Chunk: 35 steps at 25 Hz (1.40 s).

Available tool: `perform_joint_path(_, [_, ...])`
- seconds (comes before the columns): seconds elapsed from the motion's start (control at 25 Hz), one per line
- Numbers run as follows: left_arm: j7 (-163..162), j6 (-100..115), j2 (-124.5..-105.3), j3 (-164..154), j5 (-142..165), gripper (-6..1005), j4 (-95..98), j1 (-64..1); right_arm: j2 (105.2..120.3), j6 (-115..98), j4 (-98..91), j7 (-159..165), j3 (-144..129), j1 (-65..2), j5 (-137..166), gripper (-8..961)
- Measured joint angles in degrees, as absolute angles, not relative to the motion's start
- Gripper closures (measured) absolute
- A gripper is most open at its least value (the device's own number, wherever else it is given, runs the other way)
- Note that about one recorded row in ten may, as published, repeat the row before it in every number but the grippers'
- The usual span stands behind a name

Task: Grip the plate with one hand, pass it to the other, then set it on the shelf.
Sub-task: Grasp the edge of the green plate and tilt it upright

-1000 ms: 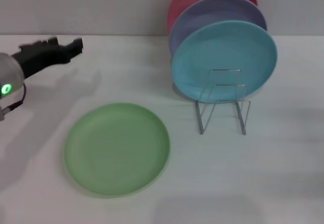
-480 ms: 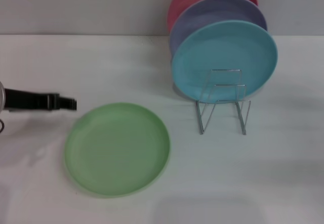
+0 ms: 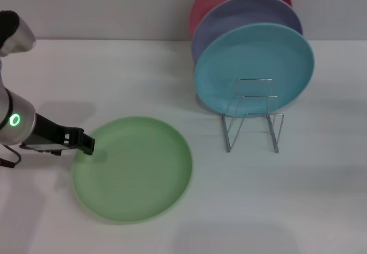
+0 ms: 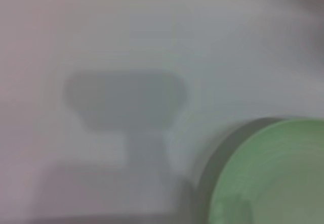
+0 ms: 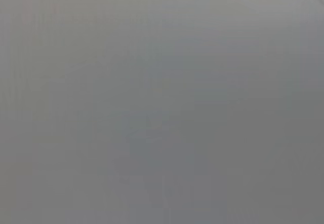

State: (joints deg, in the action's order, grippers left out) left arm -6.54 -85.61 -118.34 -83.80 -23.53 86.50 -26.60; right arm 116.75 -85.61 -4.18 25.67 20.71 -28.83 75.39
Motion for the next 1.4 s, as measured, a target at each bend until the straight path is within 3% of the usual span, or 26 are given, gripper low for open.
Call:
perform_joint_path(0.4, [-10.3,-86.4,-118.48,-86.0,-20.5,410,80.1,-30.4,115.02,-83.3,-5.7,28.6,20.5,-29.3,75.4,401])
perform_joint_path(1.4, [-11.1,-84.2,-118.48,-86.2,-18.7,454,71.0,-34.3,114.08,-82.0,-6.3,28.3,20.5,-29.9,75.8,402])
